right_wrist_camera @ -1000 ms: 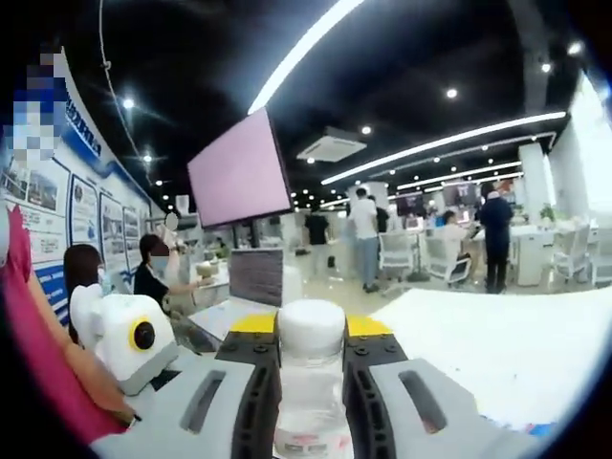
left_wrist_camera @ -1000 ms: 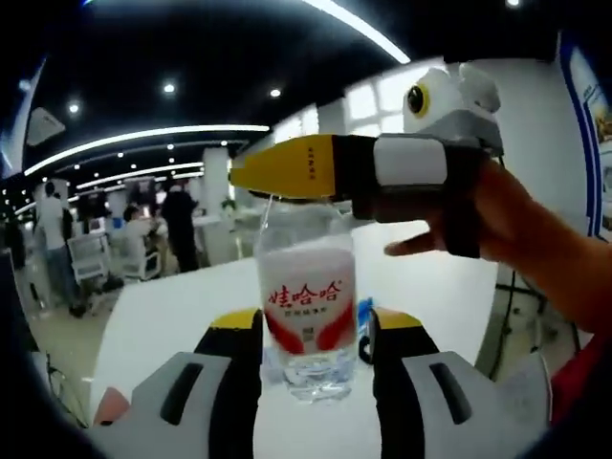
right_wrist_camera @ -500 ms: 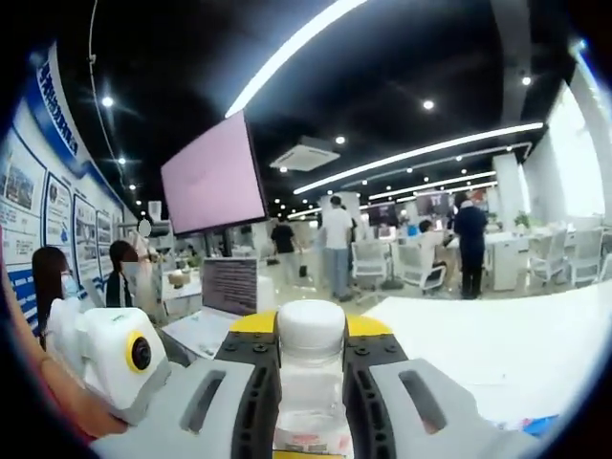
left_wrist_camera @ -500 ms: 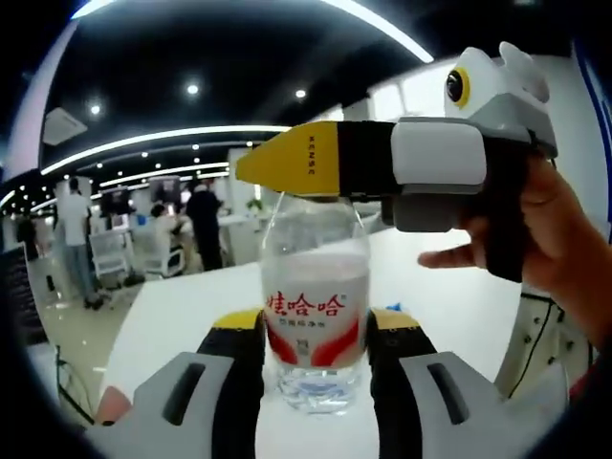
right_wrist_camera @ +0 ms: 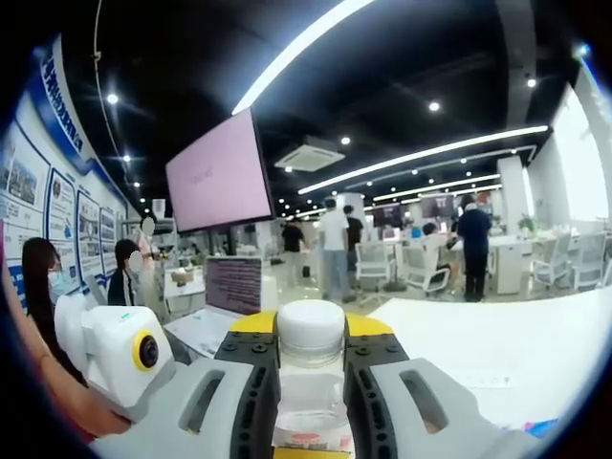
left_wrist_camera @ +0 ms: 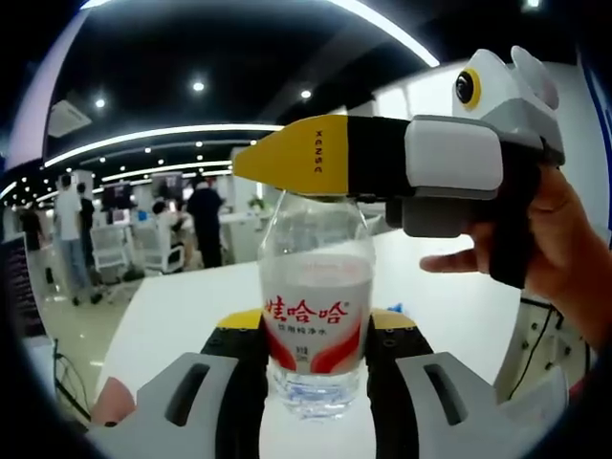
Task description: Arrange the tabletop items into an orderly group along one side of the table until the central work area is clear of visible clutter.
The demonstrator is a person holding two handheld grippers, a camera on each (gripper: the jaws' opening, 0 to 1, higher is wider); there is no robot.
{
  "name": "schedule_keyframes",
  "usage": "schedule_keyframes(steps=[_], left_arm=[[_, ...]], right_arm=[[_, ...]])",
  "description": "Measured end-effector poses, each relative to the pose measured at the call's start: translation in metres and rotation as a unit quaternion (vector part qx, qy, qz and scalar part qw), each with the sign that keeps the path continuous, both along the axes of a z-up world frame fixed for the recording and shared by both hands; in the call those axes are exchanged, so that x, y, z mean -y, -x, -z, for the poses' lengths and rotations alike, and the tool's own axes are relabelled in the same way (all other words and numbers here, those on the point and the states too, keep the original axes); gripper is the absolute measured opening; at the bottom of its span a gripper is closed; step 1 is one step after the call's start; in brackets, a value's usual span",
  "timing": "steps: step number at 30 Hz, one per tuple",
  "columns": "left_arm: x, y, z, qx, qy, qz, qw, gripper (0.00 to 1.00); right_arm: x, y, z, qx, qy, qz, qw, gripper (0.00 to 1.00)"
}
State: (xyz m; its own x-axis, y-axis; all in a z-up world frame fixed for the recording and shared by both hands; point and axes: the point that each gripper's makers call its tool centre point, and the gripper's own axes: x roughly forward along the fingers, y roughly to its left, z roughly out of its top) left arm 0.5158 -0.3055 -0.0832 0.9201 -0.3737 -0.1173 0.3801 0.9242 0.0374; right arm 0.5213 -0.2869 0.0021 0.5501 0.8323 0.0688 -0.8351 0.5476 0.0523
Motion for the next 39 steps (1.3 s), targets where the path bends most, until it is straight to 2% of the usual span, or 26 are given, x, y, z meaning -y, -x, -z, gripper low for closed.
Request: schedule_keyframes(steps=[9, 21, 23, 26, 29, 37, 39], left_arm=[[-0.002, 0.0, 0.0, 0.0, 0.008, -0.003, 1.0, 0.36], [-0.011, 0.0, 0.005, -0.005, 0.009, -0.017, 0.9998, 0.36], [-0.013, 0.0, 0.005, -0.004, 0.009, -0.019, 0.9998, 0.36], [-0.02, -0.001, 0.001, 0.003, 0.013, -0.027, 0.9995, 0.36], [-0.028, -0.002, -0.001, 0.006, 0.011, -0.035, 0.9993, 0.36], [-0.046, -0.003, 0.009, -0.004, 0.014, -0.057, 0.9982, 0.36], [-0.049, -0.004, 0.011, -0.006, 0.013, -0.062, 0.998, 0.36]], right_arm=[[-0.004, 0.0, 0.001, 0.01, 0.007, -0.006, 0.9999, 0.24], [-0.012, 0.003, 0.009, 0.031, 0.038, -0.015, 0.9987, 0.27], [-0.012, 0.004, 0.012, 0.029, 0.043, -0.017, 0.9985, 0.29], [-0.012, 0.006, 0.018, 0.029, 0.05, -0.018, 0.9981, 0.39], [-0.008, 0.009, 0.02, 0.027, 0.048, -0.02, 0.9983, 0.39], [0.006, 0.006, 0.024, 0.025, 0.046, -0.006, 0.9986, 0.43], [0.007, 0.006, 0.024, 0.026, 0.043, -0.005, 0.9987, 0.47]])
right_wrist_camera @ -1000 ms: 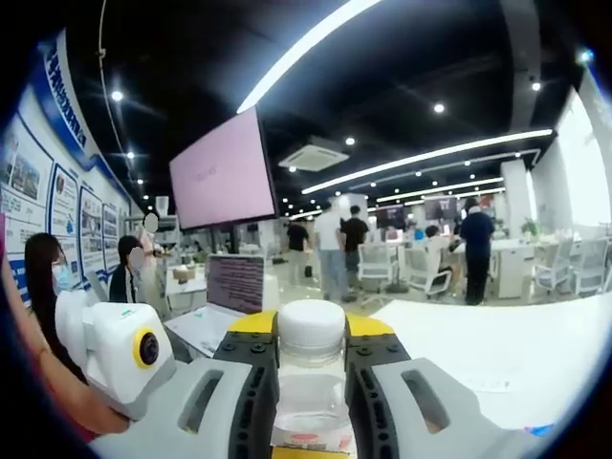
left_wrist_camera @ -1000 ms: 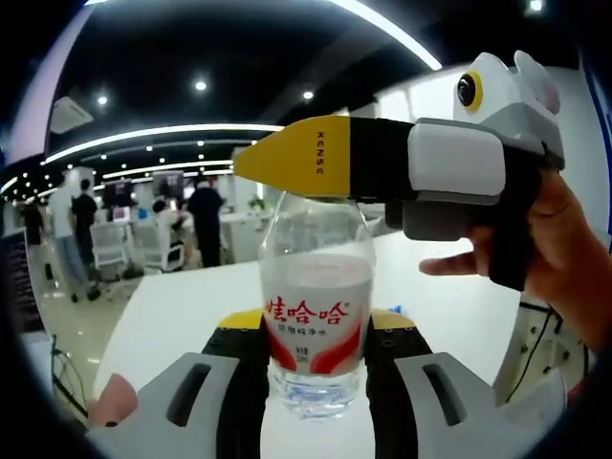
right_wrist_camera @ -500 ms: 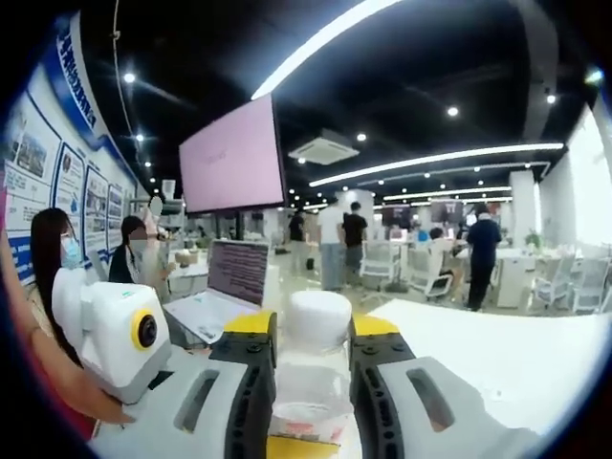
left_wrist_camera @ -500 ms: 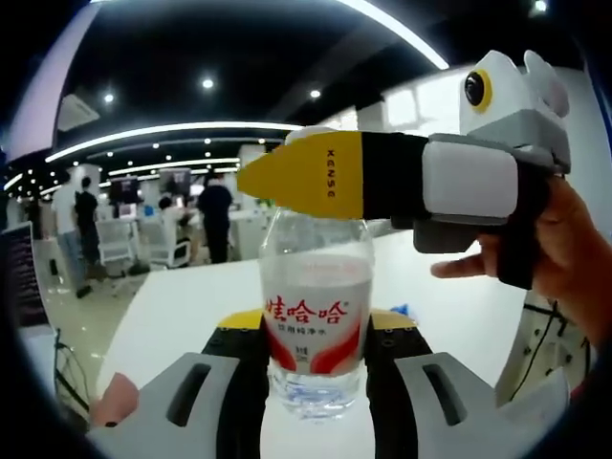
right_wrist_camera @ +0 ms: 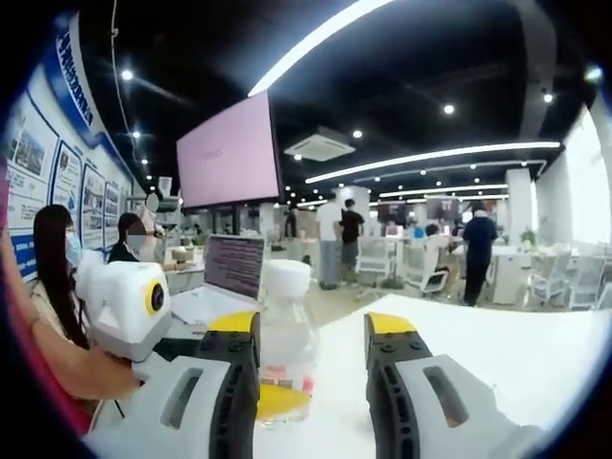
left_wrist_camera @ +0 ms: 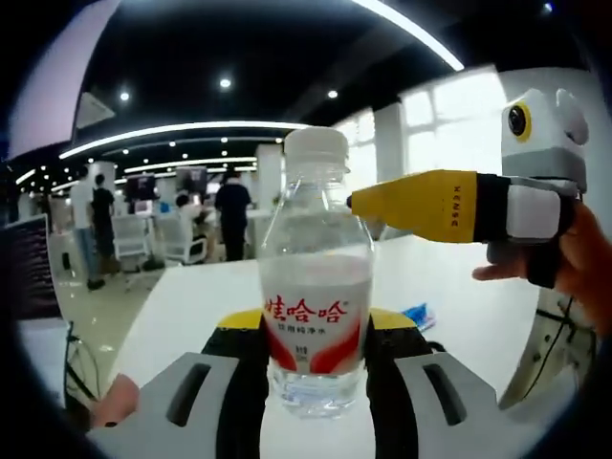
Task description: Arrange the tabletop items into an orderly group along one side of the table until the central work area is clear of visible clutter.
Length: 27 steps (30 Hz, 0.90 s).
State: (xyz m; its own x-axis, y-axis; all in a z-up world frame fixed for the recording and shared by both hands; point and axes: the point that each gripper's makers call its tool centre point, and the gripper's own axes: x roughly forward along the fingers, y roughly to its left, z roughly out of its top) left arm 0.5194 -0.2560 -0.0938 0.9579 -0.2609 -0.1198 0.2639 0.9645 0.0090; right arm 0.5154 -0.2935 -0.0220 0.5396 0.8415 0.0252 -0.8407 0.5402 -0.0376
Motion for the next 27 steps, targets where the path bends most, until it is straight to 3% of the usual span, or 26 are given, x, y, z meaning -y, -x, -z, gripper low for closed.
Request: schedule_keyframes(steps=[5, 7, 11, 13, 22, 27], left_arm=[[-0.009, 0.0, 0.004, -0.004, 0.0, -0.009, 0.9999, 0.36], [-0.011, -0.001, 0.005, -0.006, 0.0, -0.012, 0.9999, 0.36], [-0.016, -0.003, 0.008, -0.007, -0.001, -0.018, 0.9998, 0.36], [-0.02, -0.004, 0.01, -0.009, -0.001, -0.021, 0.9997, 0.36], [-0.036, -0.008, 0.026, -0.02, 0.001, -0.041, 0.999, 0.36], [-0.043, -0.012, 0.035, -0.025, 0.003, -0.05, 0.9984, 0.36]], right_arm=[[0.0, 0.0, 0.005, -0.003, 0.006, -0.001, 1.0, 0.51], [-0.001, 0.0, 0.006, -0.005, 0.003, -0.002, 1.0, 0.6], [0.001, 0.001, 0.013, -0.006, 0.015, -0.001, 0.9999, 0.61], [0.001, 0.001, 0.016, -0.008, 0.011, -0.002, 0.9999, 0.75], [0.015, 0.003, 0.062, -0.051, 0.034, 0.009, 0.9981, 0.85], [0.027, 0.003, 0.083, -0.072, 0.021, 0.028, 0.9968, 0.99]])
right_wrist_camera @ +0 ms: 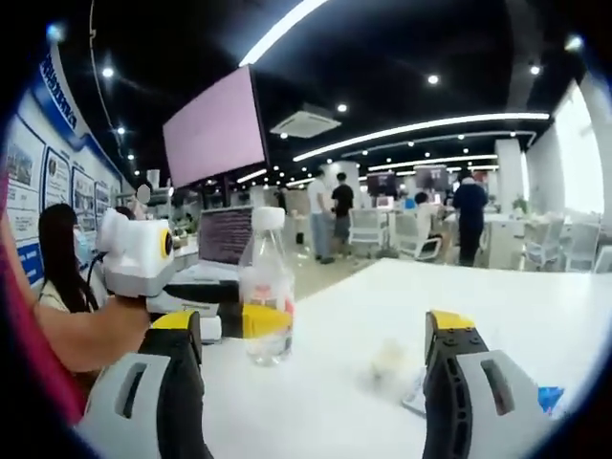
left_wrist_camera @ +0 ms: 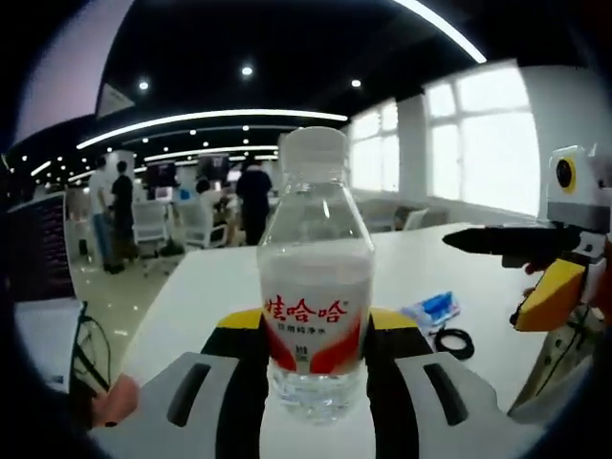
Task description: Arrange the tabletop items into an orderly group along one side of the table until the central work area is clear of visible clutter.
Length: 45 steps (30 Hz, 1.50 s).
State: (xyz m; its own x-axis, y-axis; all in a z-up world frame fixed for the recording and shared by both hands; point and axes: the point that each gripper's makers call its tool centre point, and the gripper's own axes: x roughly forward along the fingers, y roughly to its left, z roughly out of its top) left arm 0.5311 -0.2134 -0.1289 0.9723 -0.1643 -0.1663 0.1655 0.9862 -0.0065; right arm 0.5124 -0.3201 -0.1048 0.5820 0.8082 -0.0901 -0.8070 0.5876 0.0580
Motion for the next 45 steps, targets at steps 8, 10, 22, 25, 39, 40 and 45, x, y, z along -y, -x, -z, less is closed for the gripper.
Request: schedule_keyframes(steps=[8, 10, 22, 25, 39, 40, 45], left_arm=[[-0.01, -0.007, 0.011, 0.002, 0.004, -0.017, 0.9998, 0.37], [-0.012, -0.008, 0.014, 0.002, 0.003, -0.022, 0.9998, 0.37], [-0.034, -0.028, 0.03, 0.015, 0.01, -0.056, 0.9983, 0.37], [-0.039, -0.036, 0.032, 0.02, 0.004, -0.063, 0.9978, 0.37], [-0.062, -0.065, 0.062, 0.022, 0.011, -0.088, 0.9958, 0.37], [-0.063, -0.068, 0.065, 0.02, 0.013, -0.09, 0.9957, 0.37], [-0.066, -0.085, 0.086, 0.014, 0.019, -0.089, 0.9958, 0.37]], right_arm=[[0.01, 0.006, 0.038, -0.029, 0.017, 0.016, 0.9993, 1.0], [0.011, 0.009, 0.048, -0.039, 0.021, 0.016, 0.9989, 1.0], [0.026, 0.016, 0.079, -0.074, 0.025, 0.03, 0.9965, 1.0], [0.029, 0.017, 0.083, -0.077, 0.026, 0.035, 0.9961, 1.0], [0.035, 0.017, 0.109, -0.096, 0.04, 0.048, 0.9934, 1.0], [0.036, 0.017, 0.111, -0.099, 0.04, 0.049, 0.993, 1.0], [0.038, 0.019, 0.119, -0.109, 0.041, 0.052, 0.9919, 1.0]])
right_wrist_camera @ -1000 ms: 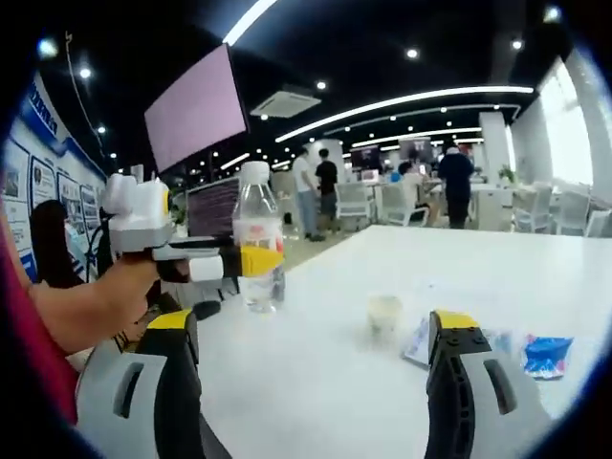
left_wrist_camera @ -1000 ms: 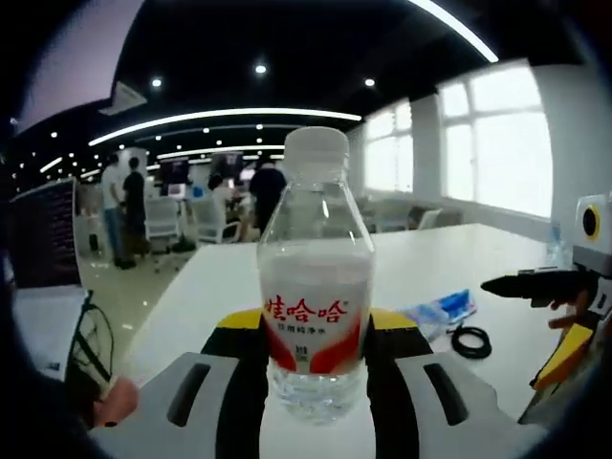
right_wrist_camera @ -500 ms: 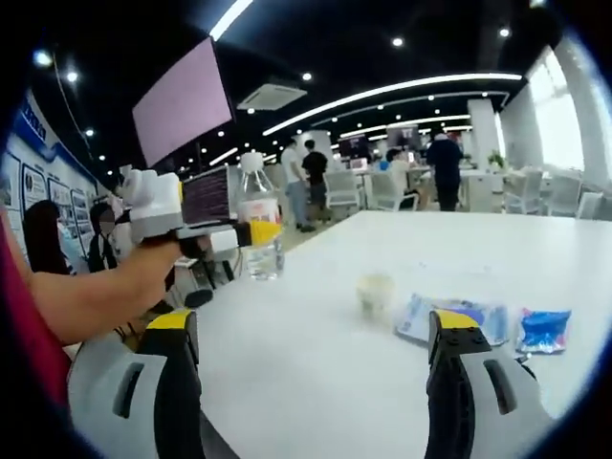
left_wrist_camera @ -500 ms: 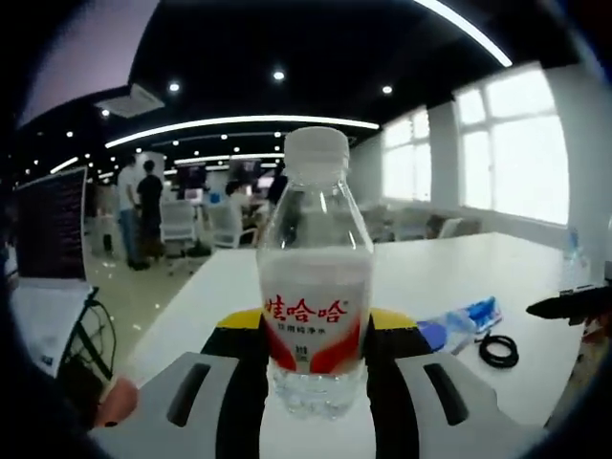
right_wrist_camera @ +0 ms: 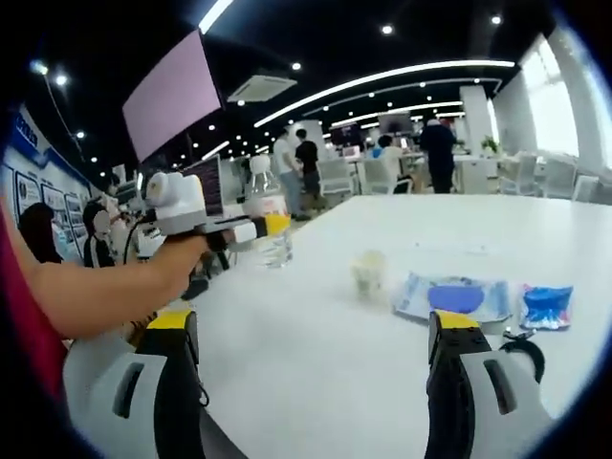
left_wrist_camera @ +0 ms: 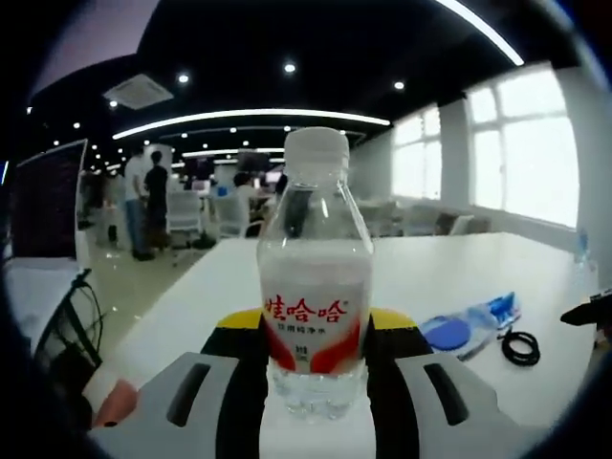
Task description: Arrange the tabletop items into an orderly group along one side of the table until the central work area is clear of visible clutter.
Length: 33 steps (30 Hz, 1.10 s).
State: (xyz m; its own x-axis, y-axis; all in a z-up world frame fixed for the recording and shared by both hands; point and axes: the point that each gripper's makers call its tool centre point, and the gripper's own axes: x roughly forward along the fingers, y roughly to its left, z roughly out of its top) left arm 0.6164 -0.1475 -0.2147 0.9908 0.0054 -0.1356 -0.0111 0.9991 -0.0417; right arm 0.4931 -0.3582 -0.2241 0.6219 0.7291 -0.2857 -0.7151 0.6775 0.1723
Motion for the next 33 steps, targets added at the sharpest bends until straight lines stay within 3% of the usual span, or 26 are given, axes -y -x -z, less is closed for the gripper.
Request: schedule_keyframes(steps=[9, 18, 33], left_arm=[[-0.009, -0.027, 0.025, 0.0, -0.001, -0.005, 1.0, 0.37], [-0.004, -0.058, 0.05, 0.006, 0.002, 0.013, 0.9999, 0.37], [-0.005, -0.088, 0.081, 0.003, 0.002, 0.014, 0.9999, 0.37]], right_arm=[[0.004, 0.001, 0.019, -0.02, 0.008, 0.003, 0.9998, 1.0], [0.003, 0.004, 0.042, -0.05, 0.017, 0.0, 0.9986, 0.99], [0.013, 0.001, 0.055, -0.073, 0.015, 0.015, 0.9971, 0.99]])
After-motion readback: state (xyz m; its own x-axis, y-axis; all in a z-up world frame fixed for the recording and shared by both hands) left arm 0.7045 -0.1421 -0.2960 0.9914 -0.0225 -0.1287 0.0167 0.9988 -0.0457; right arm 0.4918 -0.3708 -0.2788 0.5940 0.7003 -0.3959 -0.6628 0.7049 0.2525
